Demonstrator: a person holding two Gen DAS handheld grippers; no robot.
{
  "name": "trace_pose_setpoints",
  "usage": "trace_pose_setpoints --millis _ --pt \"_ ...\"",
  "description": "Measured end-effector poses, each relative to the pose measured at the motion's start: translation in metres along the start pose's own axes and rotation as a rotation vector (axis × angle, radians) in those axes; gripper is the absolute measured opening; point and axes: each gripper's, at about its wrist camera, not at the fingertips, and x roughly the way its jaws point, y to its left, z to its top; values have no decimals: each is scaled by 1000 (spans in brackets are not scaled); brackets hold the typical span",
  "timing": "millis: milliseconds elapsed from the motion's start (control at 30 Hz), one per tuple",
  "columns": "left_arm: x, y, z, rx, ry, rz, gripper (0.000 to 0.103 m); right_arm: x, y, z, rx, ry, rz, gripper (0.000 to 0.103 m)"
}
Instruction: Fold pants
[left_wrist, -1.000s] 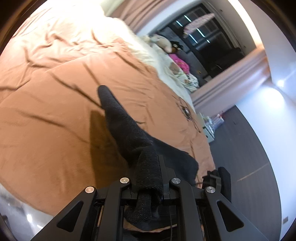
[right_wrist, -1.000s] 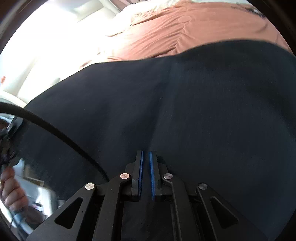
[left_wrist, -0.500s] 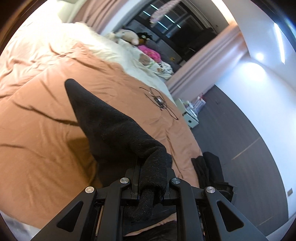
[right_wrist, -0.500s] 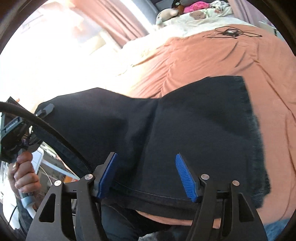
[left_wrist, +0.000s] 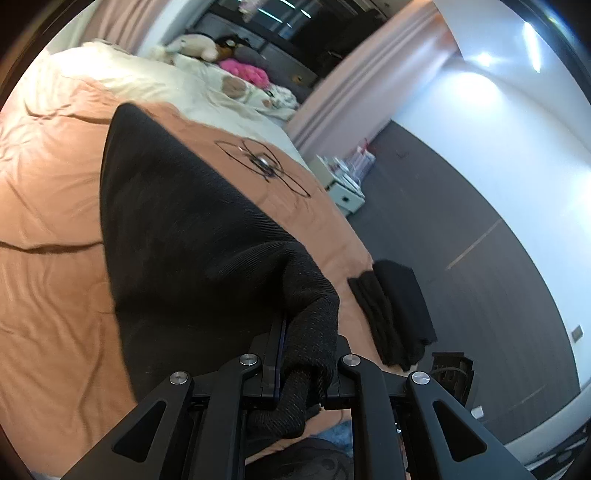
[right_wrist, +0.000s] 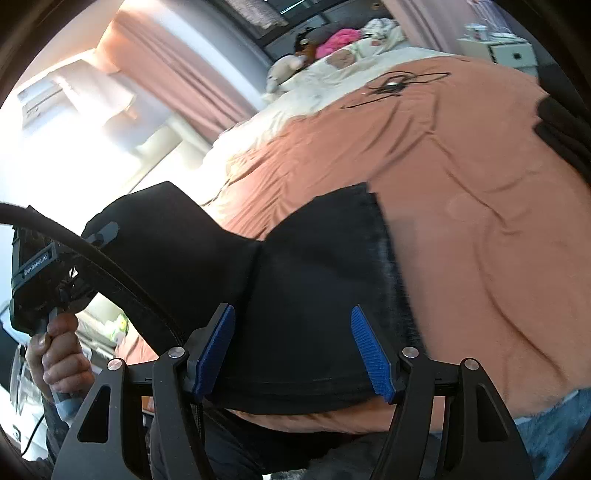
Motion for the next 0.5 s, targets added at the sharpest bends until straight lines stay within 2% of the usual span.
trace_pose_setpoints --millis 300,400,500 --pt "87 -25 -21 18 156 -51 14 -32 -30 -18 95 -6 -36 64" --pt "119 -30 -37 27 230 -45 14 -44 -40 -24 122 -8 -56 64" --pt "134 -34 -49 35 261 -31 14 -54 -44 -27 146 -6 -64 64"
